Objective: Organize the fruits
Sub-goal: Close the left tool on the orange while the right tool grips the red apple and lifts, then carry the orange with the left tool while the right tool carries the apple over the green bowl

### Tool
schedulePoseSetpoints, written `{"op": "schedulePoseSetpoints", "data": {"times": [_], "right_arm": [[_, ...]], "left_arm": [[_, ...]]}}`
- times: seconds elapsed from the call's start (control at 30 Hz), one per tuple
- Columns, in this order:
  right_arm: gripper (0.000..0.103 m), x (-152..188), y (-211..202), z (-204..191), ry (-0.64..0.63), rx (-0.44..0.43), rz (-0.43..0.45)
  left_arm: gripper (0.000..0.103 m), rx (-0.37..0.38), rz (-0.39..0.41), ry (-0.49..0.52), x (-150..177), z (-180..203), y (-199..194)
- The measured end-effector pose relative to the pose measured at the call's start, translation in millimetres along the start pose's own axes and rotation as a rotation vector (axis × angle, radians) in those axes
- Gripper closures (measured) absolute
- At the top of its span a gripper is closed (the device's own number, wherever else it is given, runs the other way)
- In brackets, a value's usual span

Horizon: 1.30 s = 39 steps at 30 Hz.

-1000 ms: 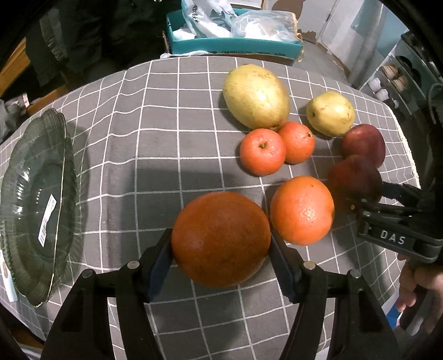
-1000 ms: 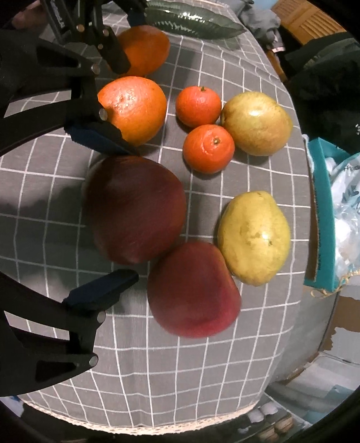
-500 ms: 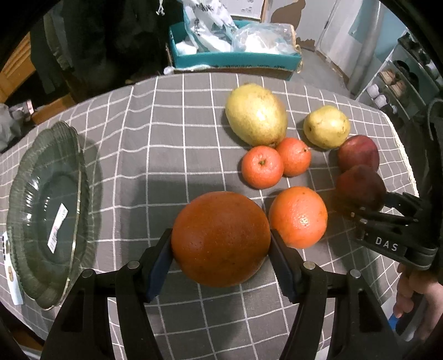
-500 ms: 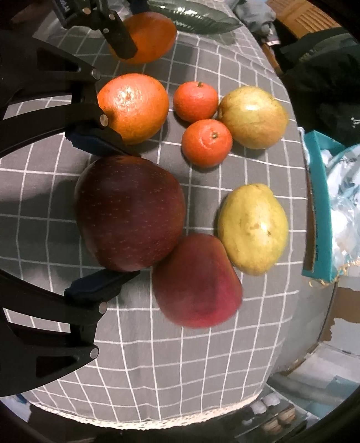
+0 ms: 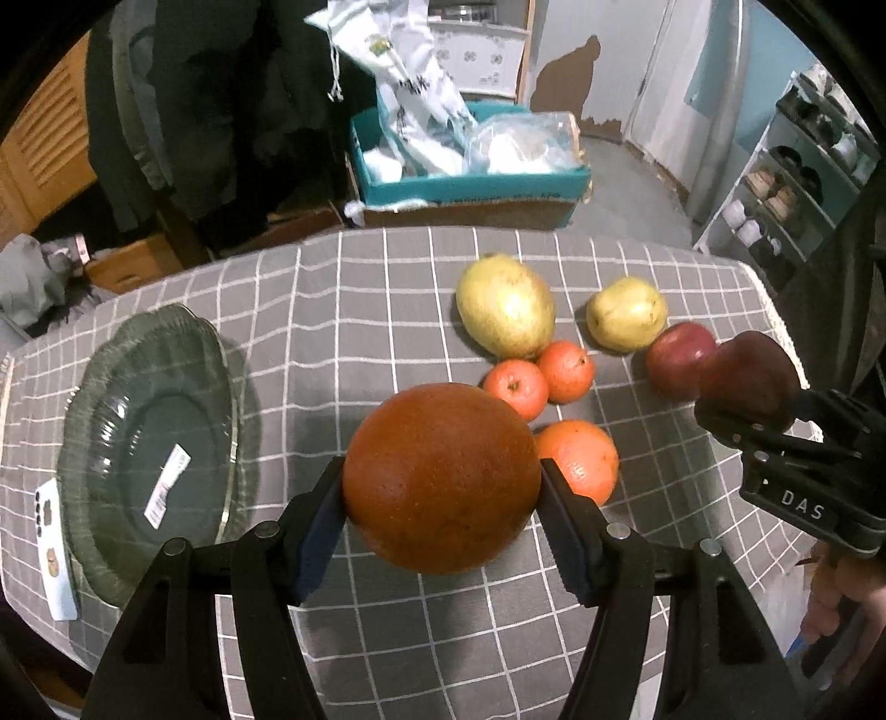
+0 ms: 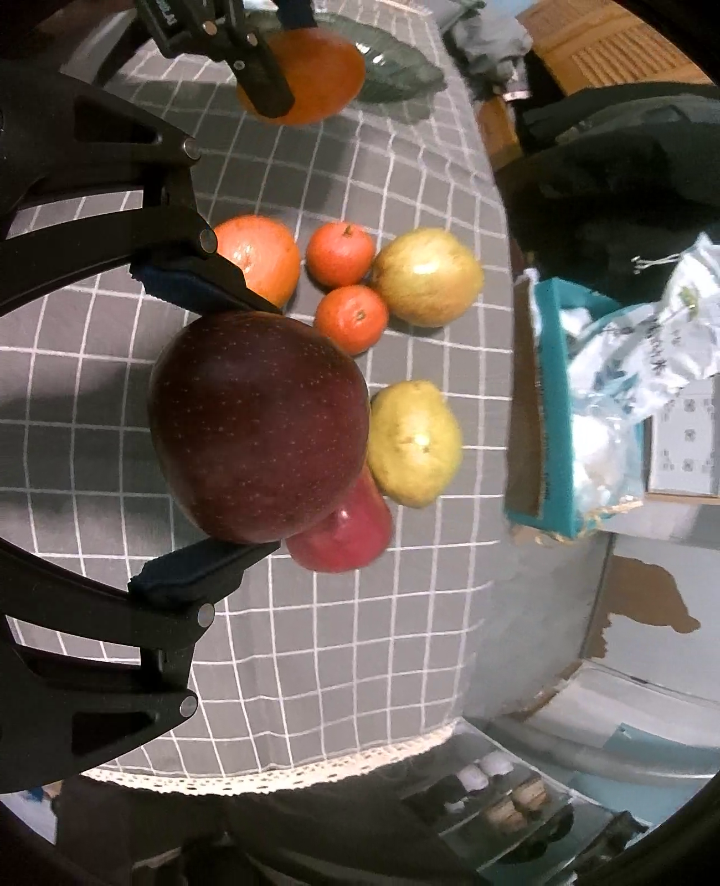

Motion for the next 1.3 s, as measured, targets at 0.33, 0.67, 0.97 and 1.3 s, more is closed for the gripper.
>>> {"op": "schedulePoseSetpoints", "data": {"times": [0.33,0.67,0.97,1.3], "right_arm": [[0.031,-16.7,-48.0,-5.1,-0.026,0.015,0.123],[0.031,-28.7,-88.4,-14.4,-0.041,0.000,0.229],[0.031,-37.7,-114.1,-24.5,-0.053,-0.019,0.296],[0.031,-51.6,-133.5,-48.2,-0.089,-0.057,0.349]], "left_arm": [[0.035,0.004,0.082,-0.005,-11.9,-6.6,-35.1],[0.035,0.020,0.189,-0.004,-19.5,-12.9,-73.8],[0.035,0.027,0.259,-0.024,-27.1,-25.7,-105.6],[0.035,0.012,0.308,-0.043,-30.4,-47.5,-124.8]]}}
Point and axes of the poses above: each gripper's, at about its wrist camera, not at the fingertips, and y roughly the way its jaws point, z to its right, x to its underside, the point moved 4 cm from there along y, roughly the way its jaws point, and after that the axes turned 9 degrees about -y, right-handed, at the moved point
